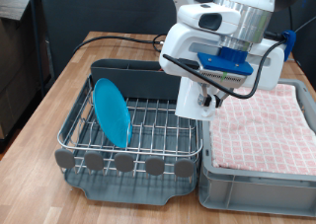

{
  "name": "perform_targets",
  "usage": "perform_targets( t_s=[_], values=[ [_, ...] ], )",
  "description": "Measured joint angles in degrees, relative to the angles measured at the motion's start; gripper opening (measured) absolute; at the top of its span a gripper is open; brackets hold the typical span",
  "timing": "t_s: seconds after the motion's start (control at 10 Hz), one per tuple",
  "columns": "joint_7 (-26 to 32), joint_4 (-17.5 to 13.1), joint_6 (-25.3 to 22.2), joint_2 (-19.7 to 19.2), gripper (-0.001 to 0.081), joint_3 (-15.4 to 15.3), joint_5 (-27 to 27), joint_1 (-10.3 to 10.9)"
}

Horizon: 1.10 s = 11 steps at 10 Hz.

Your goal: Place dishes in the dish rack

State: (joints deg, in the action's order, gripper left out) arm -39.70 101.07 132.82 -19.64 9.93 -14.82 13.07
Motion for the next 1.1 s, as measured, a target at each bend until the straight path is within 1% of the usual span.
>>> perform_targets(
  t_s=[0.1,0.3,0.4,0.6,0.9,1.0,1.1],
  values=[
    [-0.4,0.0,0.3,-0.2,0.0072,0.0,0.0,0.0],
    [-1.1,0.0,2.7,-1.3,0.0072,0.1,0.5,-0.4],
    [-1.1,0.0,4.0,-2.2,0.0072,0.0,1.9,-0.9],
    [0.8,-0.6,5.0,-4.4,0.0072,-0.6,6.7,-2.9],
    [5.1,-4.0,4.7,-8.8,0.0072,-2.0,10.6,-5.9],
    [6.1,-5.6,4.0,-10.4,0.0072,-2.6,11.6,-6.7],
    [6.8,-7.7,1.5,-12.0,0.0072,-3.2,13.2,-7.7]
  ],
)
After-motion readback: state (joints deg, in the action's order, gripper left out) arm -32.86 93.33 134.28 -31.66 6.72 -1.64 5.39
